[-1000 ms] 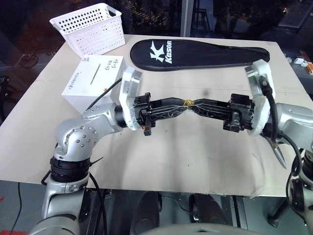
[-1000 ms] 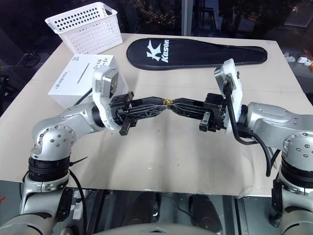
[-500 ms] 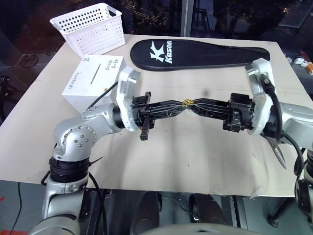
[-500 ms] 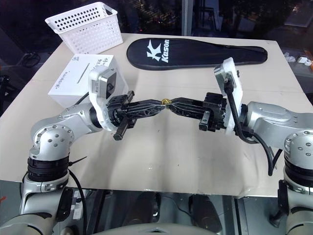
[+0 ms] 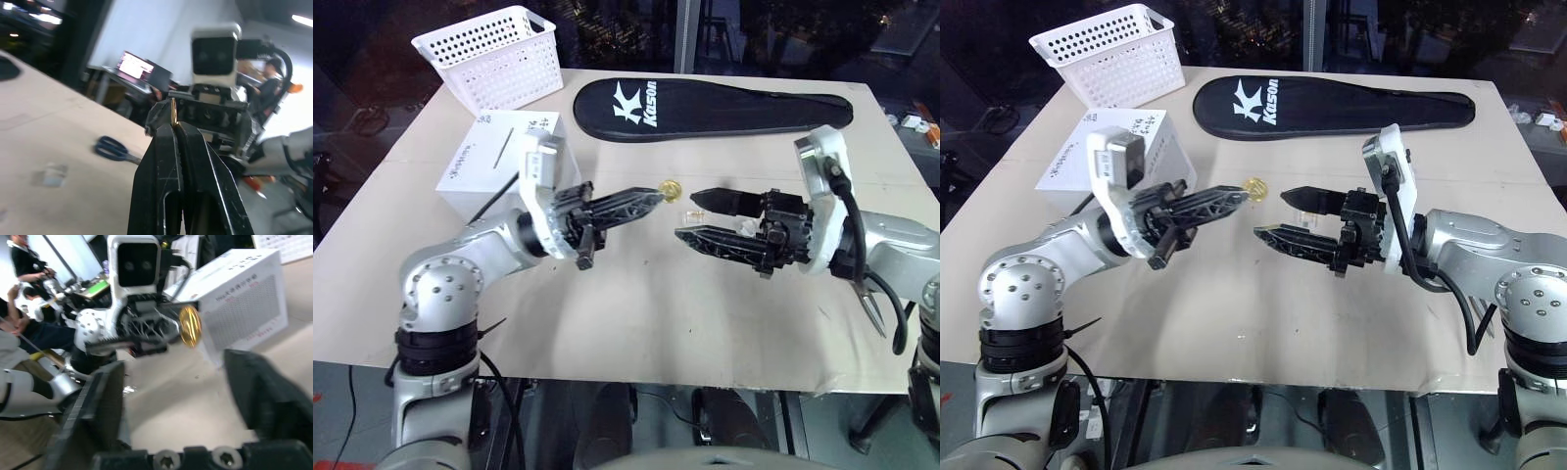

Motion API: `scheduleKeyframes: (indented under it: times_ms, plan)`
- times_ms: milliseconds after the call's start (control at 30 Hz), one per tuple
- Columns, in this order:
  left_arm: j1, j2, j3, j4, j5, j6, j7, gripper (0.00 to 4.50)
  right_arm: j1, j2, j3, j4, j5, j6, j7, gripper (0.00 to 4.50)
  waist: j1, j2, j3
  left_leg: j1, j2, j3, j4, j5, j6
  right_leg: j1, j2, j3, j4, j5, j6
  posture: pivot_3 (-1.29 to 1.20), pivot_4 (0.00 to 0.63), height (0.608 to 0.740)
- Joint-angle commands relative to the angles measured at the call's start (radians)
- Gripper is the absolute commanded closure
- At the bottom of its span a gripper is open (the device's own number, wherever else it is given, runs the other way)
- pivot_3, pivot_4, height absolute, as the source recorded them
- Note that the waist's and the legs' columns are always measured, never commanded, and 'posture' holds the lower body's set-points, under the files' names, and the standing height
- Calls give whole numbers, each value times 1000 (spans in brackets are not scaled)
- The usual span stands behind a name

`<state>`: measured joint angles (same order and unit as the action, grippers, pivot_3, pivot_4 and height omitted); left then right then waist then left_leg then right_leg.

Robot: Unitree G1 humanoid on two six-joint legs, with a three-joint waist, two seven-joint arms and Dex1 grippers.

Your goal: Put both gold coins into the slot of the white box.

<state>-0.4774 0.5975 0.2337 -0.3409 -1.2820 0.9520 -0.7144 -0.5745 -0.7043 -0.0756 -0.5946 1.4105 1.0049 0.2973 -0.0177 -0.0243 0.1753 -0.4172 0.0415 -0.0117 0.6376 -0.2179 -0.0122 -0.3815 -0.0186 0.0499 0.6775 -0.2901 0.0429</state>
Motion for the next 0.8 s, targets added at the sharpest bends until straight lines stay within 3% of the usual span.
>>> scheduleKeyframes:
  times_ms: [33, 133, 267, 367, 467, 600, 800]
  plan:
    - [22, 32, 95, -53, -71, -9, 97, 4500, -41, -31, 6, -37, -106, -43, 47, 37, 1, 0, 0, 0, 0, 0, 0, 0, 0, 0, 0, 0, 0, 0, 0, 0, 150, 740]
    - [21, 58, 181, -43, -94, -33, 252, 4500, -78, -64, 40, -35, -245, -91, 131, 37, 1, 0, 0, 0, 0, 0, 0, 0, 0, 0, 0, 0, 0, 0, 0, 0, 150, 740]
    - [-40, 157, 268, -27, 38, -55, 498, 4500, -115, -100, 42, 1, -380, -187, 280, 37, 2, -1, 2, 0, 0, 0, 0, 0, 0, 0, 0, 0, 0, 0, 0, 0, 150, 740]
    - [-81, 217, 295, 35, 44, -31, 557, 4500, -137, -88, 65, 28, -449, -229, 334, 37, 3, -2, 2, 0, 0, 0, 0, 0, 0, 0, -1, 0, -1, 0, 0, 0, 150, 740]
    - [-136, 330, 329, 172, -89, 126, 678, 4500, -137, -81, 66, 61, -510, -281, 397, 37, 3, -3, 3, 0, 0, 0, 0, 0, 0, 0, -1, -1, -1, 0, 0, 0, 150, 740]
    - [-186, 416, 309, 322, -80, 221, 715, 4500, -140, -36, 98, 83, -583, -332, 435, 37, 0, -2, 3, 0, 0, 0, -1, 0, 0, 0, -1, -1, 0, 0, 0, 0, 150, 740]
    - [-264, 450, 236, 425, 20, 312, 735, 4500, -118, 3, 107, 63, -635, -351, 447, 37, 4, -3, 4, 0, -1, -1, -1, 0, -1, -1, -2, -2, 0, 0, 0, 0, 150, 740]
